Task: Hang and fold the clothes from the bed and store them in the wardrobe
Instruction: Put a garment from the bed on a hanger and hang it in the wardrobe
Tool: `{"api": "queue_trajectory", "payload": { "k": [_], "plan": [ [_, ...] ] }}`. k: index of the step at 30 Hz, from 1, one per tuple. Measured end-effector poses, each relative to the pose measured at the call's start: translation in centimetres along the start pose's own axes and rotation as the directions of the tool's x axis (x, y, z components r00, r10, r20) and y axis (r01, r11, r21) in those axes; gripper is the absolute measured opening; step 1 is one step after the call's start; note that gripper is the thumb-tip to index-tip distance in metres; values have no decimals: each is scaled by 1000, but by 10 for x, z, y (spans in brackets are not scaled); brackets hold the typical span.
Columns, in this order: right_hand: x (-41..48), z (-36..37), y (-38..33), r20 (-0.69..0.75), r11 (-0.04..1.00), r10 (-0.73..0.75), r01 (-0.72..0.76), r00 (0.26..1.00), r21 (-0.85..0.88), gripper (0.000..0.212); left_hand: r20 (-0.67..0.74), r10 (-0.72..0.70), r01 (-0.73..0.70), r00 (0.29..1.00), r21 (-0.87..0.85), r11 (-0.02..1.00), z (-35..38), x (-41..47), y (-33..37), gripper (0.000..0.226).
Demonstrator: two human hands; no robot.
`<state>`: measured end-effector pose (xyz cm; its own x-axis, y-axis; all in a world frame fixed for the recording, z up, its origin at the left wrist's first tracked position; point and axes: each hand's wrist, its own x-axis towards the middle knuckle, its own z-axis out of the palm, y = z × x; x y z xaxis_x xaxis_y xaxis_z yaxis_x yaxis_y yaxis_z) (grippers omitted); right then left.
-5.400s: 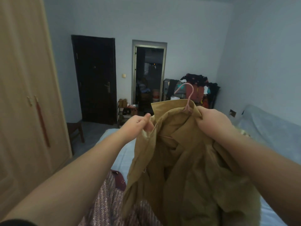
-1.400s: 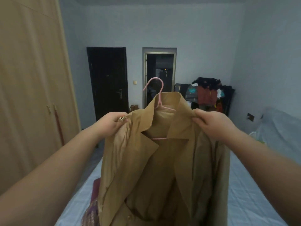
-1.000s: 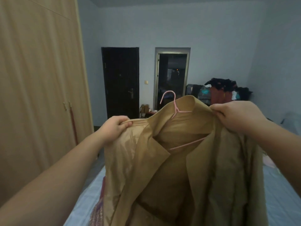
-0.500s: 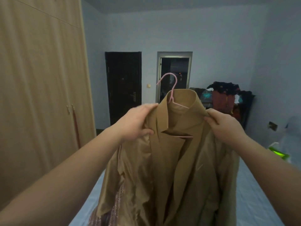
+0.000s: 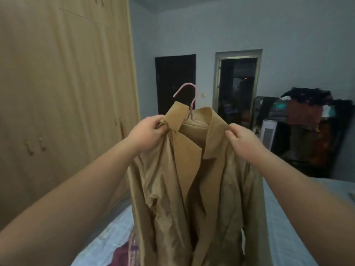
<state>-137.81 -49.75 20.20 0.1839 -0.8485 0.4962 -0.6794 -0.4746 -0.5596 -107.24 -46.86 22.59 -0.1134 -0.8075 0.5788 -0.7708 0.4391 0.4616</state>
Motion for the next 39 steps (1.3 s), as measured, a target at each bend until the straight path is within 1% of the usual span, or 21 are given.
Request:
{"api": "queue_trajectory", "payload": {
  "k": [2,3,4,5,7,9,12,13,15,17,19,20,22,23,26,29,32,33,35,37,39],
  "plan": [
    [12,13,-29,-61,992,-127,126,990,-31,10,-64,-62,66,996,63,996,-31,-10,-6,23],
    [21,16,-48,-62,982,-187,184,980,-48,6,-83,-92,102,992,124,987,-51,-14,-9,23],
    [30,19,-68,-30,970,-239,237,971,-63,5,-99,-119,136,988,190,972,-72,-17,-10,18],
    [40,22,-90,29,955,-285,286,958,-81,10,-125,-135,163,983,249,955,-95,-19,-10,14],
    [58,29,-135,160,922,-342,364,926,-132,21,-191,-148,205,970,325,923,-144,-25,-8,15],
    [70,44,-177,209,909,-366,396,907,-128,19,-205,-183,246,962,347,905,-191,-37,-6,24],
    [74,77,-226,169,912,-403,411,899,-11,12,-130,-261,289,957,311,905,-251,-68,-10,52],
    [74,90,-242,157,912,-407,409,900,25,14,-121,-280,304,952,287,909,-269,-82,-14,56],
    [69,120,-276,166,905,-426,418,889,84,18,-173,-327,363,929,254,896,-303,-114,-26,49],
    [60,152,-317,191,873,-486,462,853,158,23,-283,-350,431,893,313,846,-339,-150,-47,36],
    [47,183,-365,191,813,-576,533,795,233,25,-344,-375,493,861,383,781,-379,-193,-67,29],
    [40,199,-393,187,778,-623,575,760,253,22,-365,-388,519,846,404,753,-402,-217,-77,27],
    [23,228,-450,179,710,-701,654,690,259,14,-412,-413,573,812,430,698,-449,-264,-94,22],
    [11,246,-486,179,677,-734,687,655,263,16,-439,-438,612,785,434,661,-476,-292,-100,20],
    [-15,293,-573,181,618,-785,732,592,286,22,-494,-452,666,742,469,580,-542,-358,-116,16],
    [-40,335,-657,157,547,-837,782,525,299,21,-548,-435,695,714,475,540,-601,-420,-128,11],
    [-63,367,-724,161,518,-853,772,496,369,30,-595,-422,720,684,461,519,-644,-467,-143,12],
    [-68,378,-742,170,510,-857,757,486,408,29,-610,-426,734,668,446,513,-656,-478,-150,13],
    [-73,404,-771,173,495,-866,760,468,421,10,-638,-445,764,628,397,509,-674,-496,-169,14],
    [-77,430,-794,172,487,-871,760,461,430,20,-672,-439,784,596,369,499,-687,-511,-190,15],
    [-80,458,-814,179,486,-871,752,457,445,25,-704,-422,796,571,350,493,-697,-522,-212,14]
  ]
}}
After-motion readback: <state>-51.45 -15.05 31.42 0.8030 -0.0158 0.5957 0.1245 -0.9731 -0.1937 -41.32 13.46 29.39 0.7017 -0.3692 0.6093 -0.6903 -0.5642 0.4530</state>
